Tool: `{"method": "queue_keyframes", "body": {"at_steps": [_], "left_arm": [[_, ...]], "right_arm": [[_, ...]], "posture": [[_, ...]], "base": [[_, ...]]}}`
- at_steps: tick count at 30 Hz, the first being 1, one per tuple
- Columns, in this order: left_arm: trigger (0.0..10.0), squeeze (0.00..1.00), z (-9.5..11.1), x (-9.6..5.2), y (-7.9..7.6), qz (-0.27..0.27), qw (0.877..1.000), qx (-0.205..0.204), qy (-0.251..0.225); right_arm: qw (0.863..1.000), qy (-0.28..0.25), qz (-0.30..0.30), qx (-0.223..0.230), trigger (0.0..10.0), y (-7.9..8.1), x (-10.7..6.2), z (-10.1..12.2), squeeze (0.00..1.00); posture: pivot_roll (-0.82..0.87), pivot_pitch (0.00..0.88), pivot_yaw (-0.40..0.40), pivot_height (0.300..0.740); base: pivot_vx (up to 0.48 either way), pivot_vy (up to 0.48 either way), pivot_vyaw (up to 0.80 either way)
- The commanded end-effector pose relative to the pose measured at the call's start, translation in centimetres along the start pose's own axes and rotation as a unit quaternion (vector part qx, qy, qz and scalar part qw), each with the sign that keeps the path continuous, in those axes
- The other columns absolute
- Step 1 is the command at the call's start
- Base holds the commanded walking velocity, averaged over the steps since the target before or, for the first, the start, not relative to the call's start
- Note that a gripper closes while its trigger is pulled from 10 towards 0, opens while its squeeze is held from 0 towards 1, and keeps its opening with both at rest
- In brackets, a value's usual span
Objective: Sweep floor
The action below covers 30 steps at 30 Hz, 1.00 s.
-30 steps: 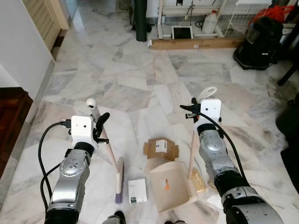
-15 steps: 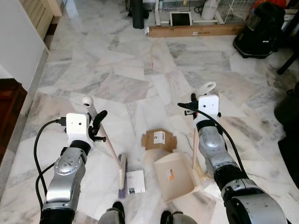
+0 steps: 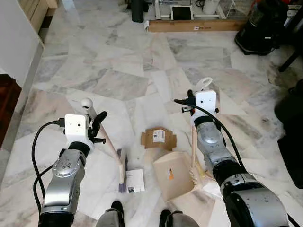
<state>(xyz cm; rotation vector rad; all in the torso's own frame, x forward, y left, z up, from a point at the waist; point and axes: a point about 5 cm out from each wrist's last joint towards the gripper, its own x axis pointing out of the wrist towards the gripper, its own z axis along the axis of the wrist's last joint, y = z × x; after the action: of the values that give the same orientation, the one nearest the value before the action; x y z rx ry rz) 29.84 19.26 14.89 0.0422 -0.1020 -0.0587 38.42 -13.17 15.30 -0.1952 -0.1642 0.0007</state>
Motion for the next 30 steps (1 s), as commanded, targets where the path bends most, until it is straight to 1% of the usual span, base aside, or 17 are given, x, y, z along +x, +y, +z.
{"method": "queue_keyframes", "body": {"at_steps": [1,2,4,5,9,12,13,15,19,22,24,26,30], "left_arm": [[10.0,0.00,-0.5,-0.4,-0.1,0.003,1.000,-0.010,0.013],[10.0,0.00,-0.5,-0.4,-0.2,0.001,1.000,-0.011,0.013],[10.0,0.00,-0.5,-0.4,-0.2,0.000,1.000,-0.012,0.013],[10.0,0.00,-0.5,-0.4,-0.3,-0.001,1.000,-0.014,0.013],[10.0,0.00,-0.6,-0.4,-0.4,-0.001,1.000,-0.015,0.013],[10.0,0.00,-0.6,-0.5,-0.4,-0.002,1.000,-0.017,0.014],[10.0,0.00,-0.6,-0.5,-0.4,-0.002,1.000,-0.017,0.014],[10.0,0.00,-0.6,-0.5,-0.4,-0.001,1.000,-0.018,0.013],[10.0,0.00,-0.6,-0.6,-0.4,0.000,1.000,-0.018,0.013],[10.0,0.00,-0.6,-0.7,-0.4,0.001,1.000,-0.019,0.014],[10.0,0.00,-0.7,-0.8,-0.4,0.002,1.000,-0.019,0.015],[10.0,0.00,-0.7,-0.8,-0.4,0.003,1.000,-0.019,0.015],[10.0,0.00,-0.7,-0.9,0.0,0.009,1.000,-0.015,0.015]], "right_arm": [[1.000,0.017,-0.010,0.007,10.0,-0.2,-0.1,-0.6,0.00],[1.000,0.006,-0.015,0.011,10.0,-0.4,0.1,-0.1,0.00],[1.000,0.002,-0.017,0.013,10.0,-0.5,0.2,0.1,0.00],[1.000,-0.011,-0.018,0.019,10.0,-0.6,0.3,0.6,0.00],[0.999,-0.030,-0.017,0.025,10.0,-0.7,0.5,1.2,0.00],[0.998,-0.056,-0.011,0.040,10.0,-0.4,0.7,2.2,0.00],[0.998,-0.056,-0.011,0.040,10.0,-0.4,0.7,2.2,0.00],[0.996,-0.076,-0.006,0.048,10.0,-0.1,1.0,3.2,0.00],[0.995,-0.082,-0.002,0.051,10.0,0.1,1.2,3.6,0.00],[0.996,-0.074,0.004,0.048,10.0,0.4,1.1,3.2,0.00],[0.997,-0.060,0.020,0.039,10.0,0.9,0.7,2.4,0.00],[0.998,-0.053,0.026,0.039,10.0,1.0,0.6,2.1,0.00],[0.998,-0.034,0.043,0.021,10.0,1.6,0.1,1.0,0.00]], "posture": [[-0.03,0.325,-0.058,0.740],[-0.03,0.324,-0.060,0.740],[-0.03,0.324,-0.060,0.740],[-0.03,0.319,-0.061,0.740],[-0.03,0.318,-0.065,0.740],[-0.03,0.320,-0.066,0.740],[-0.03,0.320,-0.066,0.740],[-0.03,0.323,-0.070,0.740],[-0.03,0.325,-0.074,0.740],[-0.03,0.327,-0.077,0.740],[-0.04,0.336,-0.080,0.740],[-0.04,0.336,-0.080,0.740],[-0.04,0.346,-0.082,0.740]], "base": [[0.000,0.000,0.00],[0.000,0.000,0.00],[0.000,0.000,0.00],[0.000,0.000,0.00],[0.000,0.000,0.00],[0.000,0.000,0.00],[0.000,0.000,0.00],[0.000,0.000,0.00],[0.000,0.000,0.00],[0.000,0.000,0.00],[0.000,0.000,0.00],[0.000,0.000,0.00],[0.000,0.000,0.00]]}}
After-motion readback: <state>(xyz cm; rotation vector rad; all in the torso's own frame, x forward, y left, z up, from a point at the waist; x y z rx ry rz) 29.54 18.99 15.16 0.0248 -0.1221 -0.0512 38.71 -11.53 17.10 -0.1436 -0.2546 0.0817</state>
